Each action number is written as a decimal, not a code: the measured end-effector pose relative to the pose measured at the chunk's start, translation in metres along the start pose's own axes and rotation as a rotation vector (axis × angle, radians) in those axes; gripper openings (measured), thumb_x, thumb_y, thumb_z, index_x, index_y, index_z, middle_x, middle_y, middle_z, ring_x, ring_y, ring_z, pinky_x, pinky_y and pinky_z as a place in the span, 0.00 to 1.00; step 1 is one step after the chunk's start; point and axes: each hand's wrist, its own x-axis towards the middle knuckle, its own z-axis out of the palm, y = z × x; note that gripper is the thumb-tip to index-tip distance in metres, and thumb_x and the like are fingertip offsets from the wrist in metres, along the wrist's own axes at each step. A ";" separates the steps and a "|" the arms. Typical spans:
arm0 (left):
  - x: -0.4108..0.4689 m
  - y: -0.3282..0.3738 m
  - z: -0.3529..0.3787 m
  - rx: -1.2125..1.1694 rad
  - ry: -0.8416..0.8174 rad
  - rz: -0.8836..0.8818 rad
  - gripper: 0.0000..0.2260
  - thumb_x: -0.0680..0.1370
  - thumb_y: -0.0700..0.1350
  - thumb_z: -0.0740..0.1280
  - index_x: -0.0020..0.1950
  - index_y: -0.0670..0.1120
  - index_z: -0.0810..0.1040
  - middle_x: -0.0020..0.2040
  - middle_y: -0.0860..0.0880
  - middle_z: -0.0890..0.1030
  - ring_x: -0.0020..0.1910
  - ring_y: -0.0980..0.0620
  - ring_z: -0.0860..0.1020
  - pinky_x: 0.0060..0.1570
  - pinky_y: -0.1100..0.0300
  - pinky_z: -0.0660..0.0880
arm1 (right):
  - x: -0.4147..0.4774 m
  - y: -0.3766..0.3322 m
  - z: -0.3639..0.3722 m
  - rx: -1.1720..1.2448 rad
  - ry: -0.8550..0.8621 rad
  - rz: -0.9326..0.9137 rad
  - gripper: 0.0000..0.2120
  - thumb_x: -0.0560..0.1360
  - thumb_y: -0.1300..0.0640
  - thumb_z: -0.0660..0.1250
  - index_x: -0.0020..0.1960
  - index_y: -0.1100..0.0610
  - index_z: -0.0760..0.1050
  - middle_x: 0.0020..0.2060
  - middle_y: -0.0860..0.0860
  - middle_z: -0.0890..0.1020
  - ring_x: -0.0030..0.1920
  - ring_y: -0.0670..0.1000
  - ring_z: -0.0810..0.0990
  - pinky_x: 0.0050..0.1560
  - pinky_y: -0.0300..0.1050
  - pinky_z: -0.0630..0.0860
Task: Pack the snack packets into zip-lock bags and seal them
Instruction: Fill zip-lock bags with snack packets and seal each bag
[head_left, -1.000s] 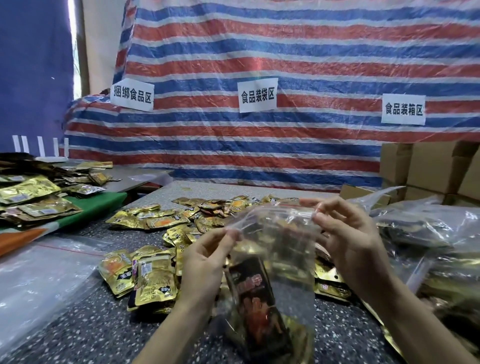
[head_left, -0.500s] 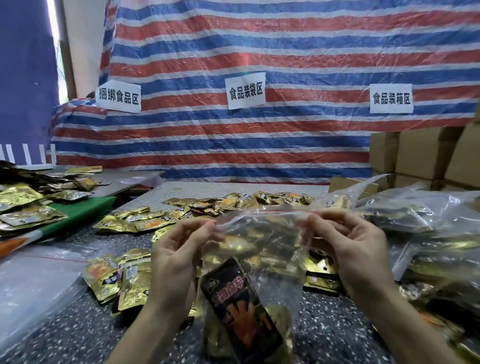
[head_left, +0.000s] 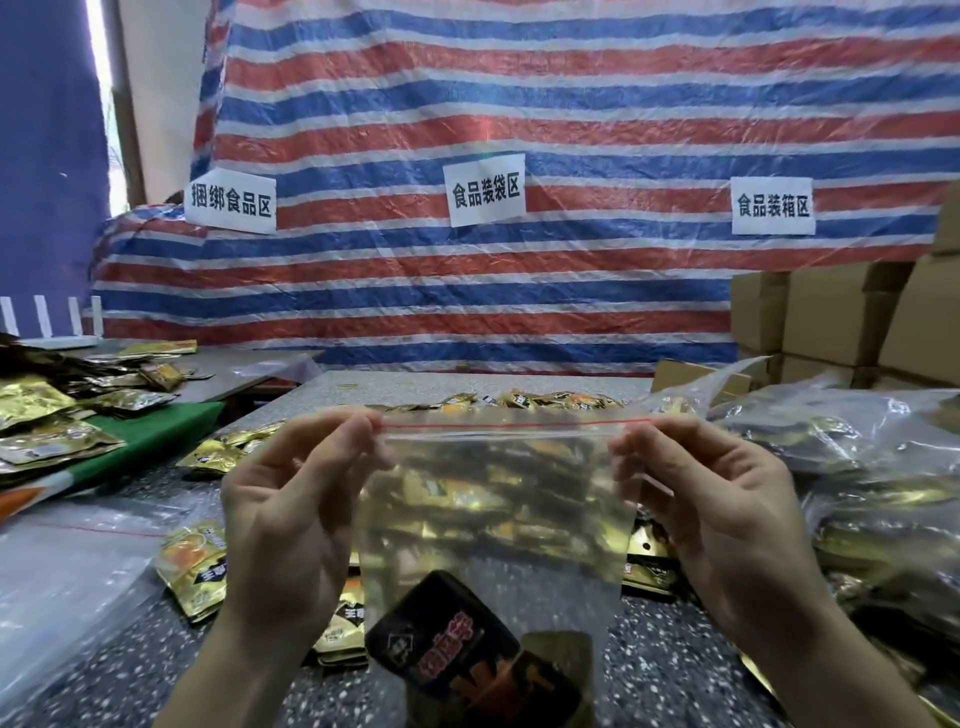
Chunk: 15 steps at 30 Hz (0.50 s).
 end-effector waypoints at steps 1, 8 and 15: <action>0.000 -0.003 -0.002 0.026 -0.001 0.021 0.16 0.64 0.53 0.81 0.44 0.46 0.86 0.39 0.47 0.85 0.36 0.53 0.82 0.41 0.64 0.80 | 0.000 0.000 0.001 -0.009 0.006 -0.004 0.16 0.65 0.43 0.78 0.42 0.56 0.85 0.37 0.55 0.84 0.37 0.50 0.81 0.42 0.41 0.80; 0.001 -0.009 -0.003 0.274 0.028 0.043 0.19 0.67 0.62 0.77 0.48 0.50 0.86 0.40 0.47 0.84 0.37 0.51 0.81 0.41 0.63 0.80 | -0.002 0.003 0.000 -0.104 -0.014 0.012 0.09 0.74 0.54 0.66 0.41 0.57 0.82 0.35 0.54 0.82 0.37 0.49 0.80 0.42 0.37 0.78; 0.000 -0.015 0.002 0.320 0.008 -0.077 0.16 0.68 0.63 0.75 0.42 0.50 0.86 0.36 0.49 0.83 0.36 0.54 0.81 0.38 0.64 0.80 | -0.003 0.004 0.001 -0.094 -0.013 0.015 0.09 0.72 0.50 0.67 0.42 0.54 0.82 0.36 0.55 0.81 0.40 0.52 0.80 0.43 0.40 0.78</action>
